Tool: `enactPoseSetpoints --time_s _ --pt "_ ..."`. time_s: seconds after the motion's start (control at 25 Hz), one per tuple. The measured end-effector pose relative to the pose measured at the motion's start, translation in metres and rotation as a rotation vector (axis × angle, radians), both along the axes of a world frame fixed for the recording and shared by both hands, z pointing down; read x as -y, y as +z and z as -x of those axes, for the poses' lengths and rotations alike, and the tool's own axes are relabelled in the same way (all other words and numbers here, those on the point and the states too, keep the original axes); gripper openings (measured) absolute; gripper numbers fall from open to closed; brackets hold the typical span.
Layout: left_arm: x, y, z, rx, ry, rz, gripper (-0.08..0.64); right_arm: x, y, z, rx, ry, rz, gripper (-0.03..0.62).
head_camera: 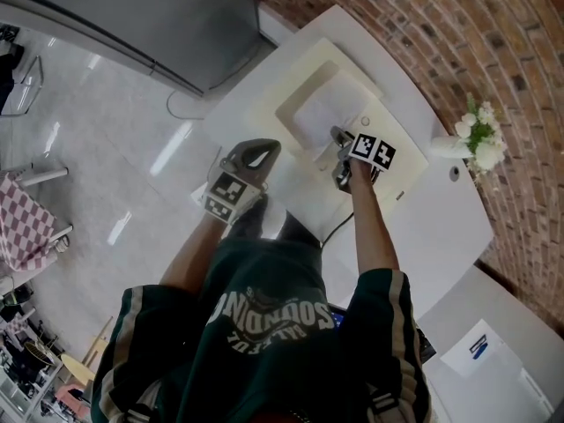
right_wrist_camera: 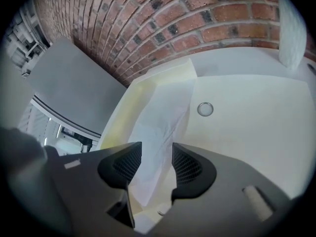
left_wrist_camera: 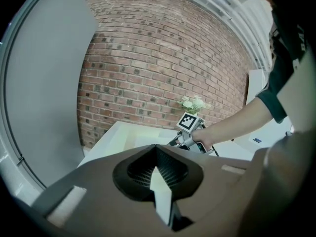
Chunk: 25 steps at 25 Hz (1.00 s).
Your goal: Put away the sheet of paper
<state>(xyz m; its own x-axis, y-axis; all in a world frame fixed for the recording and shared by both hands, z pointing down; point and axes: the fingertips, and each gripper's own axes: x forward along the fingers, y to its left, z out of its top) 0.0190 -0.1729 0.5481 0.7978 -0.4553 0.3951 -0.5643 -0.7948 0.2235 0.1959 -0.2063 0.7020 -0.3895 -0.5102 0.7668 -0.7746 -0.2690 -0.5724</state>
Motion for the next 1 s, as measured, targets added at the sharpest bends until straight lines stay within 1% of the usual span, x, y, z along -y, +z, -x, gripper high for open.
enactPoseSetpoints --time_s 0.12,0.24,0.4,0.48,0.56,0.64,0.76,0.88,1.0 --pt "-0.002 -0.005 -0.006 -0.008 0.021 -0.010 0.011 -0.008 -0.006 -0.009 -0.007 0.028 -0.010 0.186" --pt "-0.003 -0.010 -0.011 -0.013 0.043 -0.024 0.011 -0.015 -0.015 -0.013 -0.006 0.052 -0.032 0.152" --pt "-0.005 -0.018 -0.017 -0.021 0.076 -0.043 0.011 -0.026 -0.031 -0.018 -0.020 0.088 -0.073 0.129" --pt "-0.007 -0.022 -0.021 -0.027 0.092 -0.053 0.011 -0.032 -0.041 -0.022 -0.045 0.100 -0.105 0.088" --pt "-0.009 -0.027 -0.025 -0.033 0.107 -0.063 0.011 -0.037 -0.053 -0.027 -0.080 0.109 -0.149 0.031" --pt "-0.011 -0.031 -0.029 -0.038 0.124 -0.072 0.011 -0.042 -0.066 -0.031 -0.110 0.114 -0.196 0.002" --pt "-0.015 -0.038 -0.033 -0.044 0.149 -0.086 0.011 -0.049 -0.090 -0.035 -0.159 0.136 -0.273 0.002" --pt "-0.019 -0.045 -0.037 -0.049 0.175 -0.102 0.011 -0.058 -0.117 -0.042 -0.223 0.180 -0.352 0.002" --pt "-0.023 -0.051 -0.041 -0.053 0.201 -0.113 0.011 -0.067 -0.142 -0.046 -0.265 0.216 -0.417 0.002"
